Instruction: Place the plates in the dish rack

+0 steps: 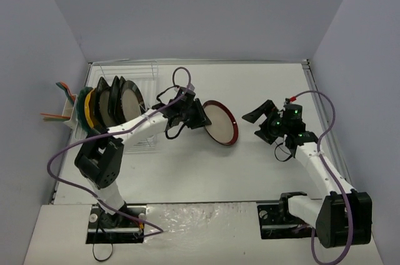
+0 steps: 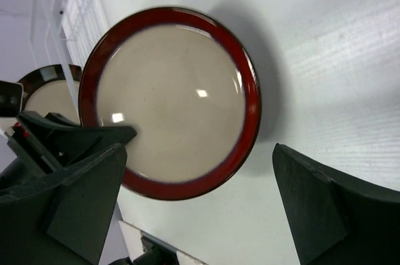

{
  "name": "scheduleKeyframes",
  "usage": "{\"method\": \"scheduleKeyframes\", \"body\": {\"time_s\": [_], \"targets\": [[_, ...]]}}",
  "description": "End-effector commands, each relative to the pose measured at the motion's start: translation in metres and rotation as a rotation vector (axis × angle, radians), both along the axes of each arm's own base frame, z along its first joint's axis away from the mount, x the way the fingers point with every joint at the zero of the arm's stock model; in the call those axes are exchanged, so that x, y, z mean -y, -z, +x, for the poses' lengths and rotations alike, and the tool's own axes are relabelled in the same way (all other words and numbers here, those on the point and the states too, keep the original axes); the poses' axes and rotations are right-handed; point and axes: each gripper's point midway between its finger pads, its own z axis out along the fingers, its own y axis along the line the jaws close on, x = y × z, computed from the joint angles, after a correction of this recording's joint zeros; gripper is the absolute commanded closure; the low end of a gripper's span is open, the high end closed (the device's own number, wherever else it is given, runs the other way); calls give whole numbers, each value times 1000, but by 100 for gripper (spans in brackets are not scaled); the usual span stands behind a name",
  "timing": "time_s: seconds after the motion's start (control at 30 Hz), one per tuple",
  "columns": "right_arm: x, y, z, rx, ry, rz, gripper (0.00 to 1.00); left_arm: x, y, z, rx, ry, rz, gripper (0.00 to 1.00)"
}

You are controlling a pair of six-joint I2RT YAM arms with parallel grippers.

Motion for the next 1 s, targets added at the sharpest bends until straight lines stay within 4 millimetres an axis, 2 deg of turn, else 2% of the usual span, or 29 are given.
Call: {"method": "scheduleKeyframes", "body": {"time_s": [0.0, 0.13, 0.2, 0.27, 0.33, 0.43, 0.6, 0.97], "targets": [[11, -45, 10, 151, -50, -120, 0, -33, -157, 15, 422, 38, 8, 100], [14, -53, 11, 179, -76, -162, 0, -96, -190, 16, 531, -33, 274, 100], [16, -53, 12, 182, -77, -169, 0, -133, -191, 15, 534, -69, 434, 100], [16, -52, 12, 183, -81, -175, 0, -167, -209, 20, 568, -113, 544, 100], [18, -51, 13, 186, -87, -185, 0, -200, -214, 21, 570, -152, 683, 100], [18, -54, 15, 195, -96, -194, 0, -230, -220, 26, 581, -151, 824, 100], [19, -55, 18, 201, -103, -205, 0, -258, -220, 38, 576, -175, 939, 100], [23, -53, 16, 202, -93, -213, 0, -265, -173, 69, 478, -165, 975, 100]]}}
